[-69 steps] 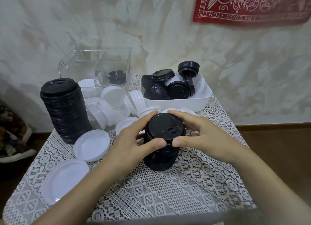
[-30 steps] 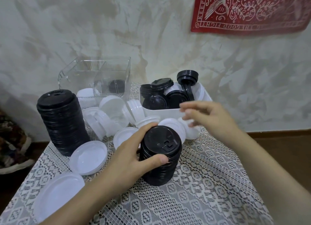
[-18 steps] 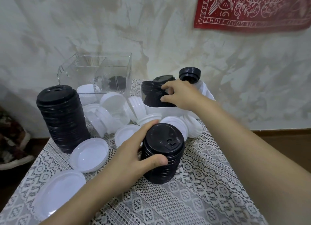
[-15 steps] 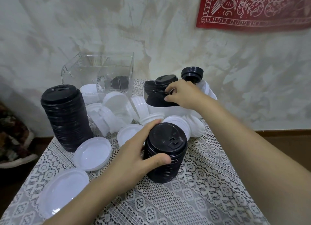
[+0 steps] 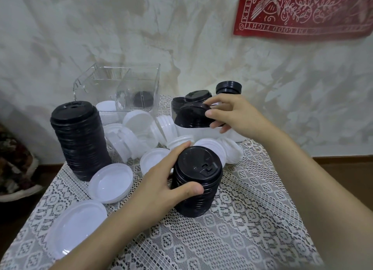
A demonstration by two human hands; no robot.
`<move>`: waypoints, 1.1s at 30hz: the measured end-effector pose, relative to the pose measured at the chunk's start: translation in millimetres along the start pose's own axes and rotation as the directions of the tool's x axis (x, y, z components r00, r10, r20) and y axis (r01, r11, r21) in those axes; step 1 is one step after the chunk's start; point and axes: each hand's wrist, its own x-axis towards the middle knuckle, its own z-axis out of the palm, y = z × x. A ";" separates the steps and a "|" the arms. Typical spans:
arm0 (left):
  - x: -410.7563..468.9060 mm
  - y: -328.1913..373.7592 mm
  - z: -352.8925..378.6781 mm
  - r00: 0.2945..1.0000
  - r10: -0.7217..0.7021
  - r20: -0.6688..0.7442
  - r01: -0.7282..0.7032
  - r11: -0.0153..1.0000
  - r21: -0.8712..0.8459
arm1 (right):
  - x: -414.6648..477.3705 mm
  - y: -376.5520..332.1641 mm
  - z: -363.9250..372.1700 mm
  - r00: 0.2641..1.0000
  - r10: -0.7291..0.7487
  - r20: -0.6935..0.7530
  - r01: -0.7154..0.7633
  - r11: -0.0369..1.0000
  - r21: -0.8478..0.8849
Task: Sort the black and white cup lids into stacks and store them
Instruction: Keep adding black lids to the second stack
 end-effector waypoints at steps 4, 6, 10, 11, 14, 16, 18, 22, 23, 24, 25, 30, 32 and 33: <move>0.4 -2.6 1.0 1.000 -0.017 -0.017 0.017 1.000 -0.017 | -44.8 -22.2 -10.8 0.996 -0.089 0.016 0.088 0.994 0.067; -0.5 -2.7 1.8 1.000 -0.023 -0.017 0.022 0.999 -0.028 | -66.3 -25.5 -13.6 0.990 -0.125 0.065 0.122 0.991 0.060; -0.3 1.2 4.3 1.000 -0.013 -0.015 0.012 0.998 -0.065 | -100.1 -15.7 -10.9 0.977 -0.083 0.196 0.083 0.997 0.006; 0.1 1.4 4.8 1.000 -0.013 -0.018 0.012 0.997 -0.081 | -106.3 -13.2 -8.3 0.978 -0.072 0.195 0.069 0.997 0.019; 0.2 -0.3 6.4 1.000 0.011 -0.009 -0.012 0.994 -0.108 | -114.8 -7.7 1.2 0.985 -0.061 0.165 0.052 0.997 0.058; 0.4 -2.2 6.8 1.000 0.024 -0.007 -0.024 0.994 -0.111 | -114.3 -4.0 5.6 0.989 -0.060 0.137 0.053 0.997 0.056; 0.8 -3.4 7.0 1.000 0.024 -0.011 -0.025 0.994 -0.108 | -112.3 -1.3 8.7 0.991 -0.065 0.114 0.058 0.996 0.062; 0.9 -5.5 6.5 1.000 0.015 -0.014 -0.017 0.995 -0.100 | -109.3 1.7 14.7 0.994 -0.030 0.107 0.027 0.999 0.024; 0.9 -5.7 6.4 1.000 0.016 -0.013 -0.017 0.995 -0.100 | -108.5 2.9 15.7 0.994 -0.021 0.104 0.022 1.000 -0.011; 1.1 -5.9 6.4 1.000 0.018 -0.012 -0.019 0.995 -0.098 | -107.4 4.5 16.7 0.994 -0.018 0.108 0.022 0.999 -0.036; 1.1 -5.9 6.5 1.000 0.018 -0.010 -0.019 0.995 -0.095 | -106.9 5.5 17.7 0.993 -0.023 0.116 0.028 0.999 -0.043; 1.2 -8.1 3.7 1.000 0.003 0.016 -0.002 0.996 -0.088 | -107.7 7.5 20.1 0.990 -0.021 0.143 0.025 0.999 -0.026; 1.1 -8.1 0.3 0.999 -0.006 0.033 0.009 0.996 -0.088 | -108.5 7.2 19.8 0.987 -0.014 0.162 0.018 1.000 -0.023; 1.1 -7.2 -1.0 0.999 -0.005 0.042 0.009 0.996 -0.092 | -108.8 7.5 19.6 0.985 -0.016 0.170 0.021 0.999 -0.025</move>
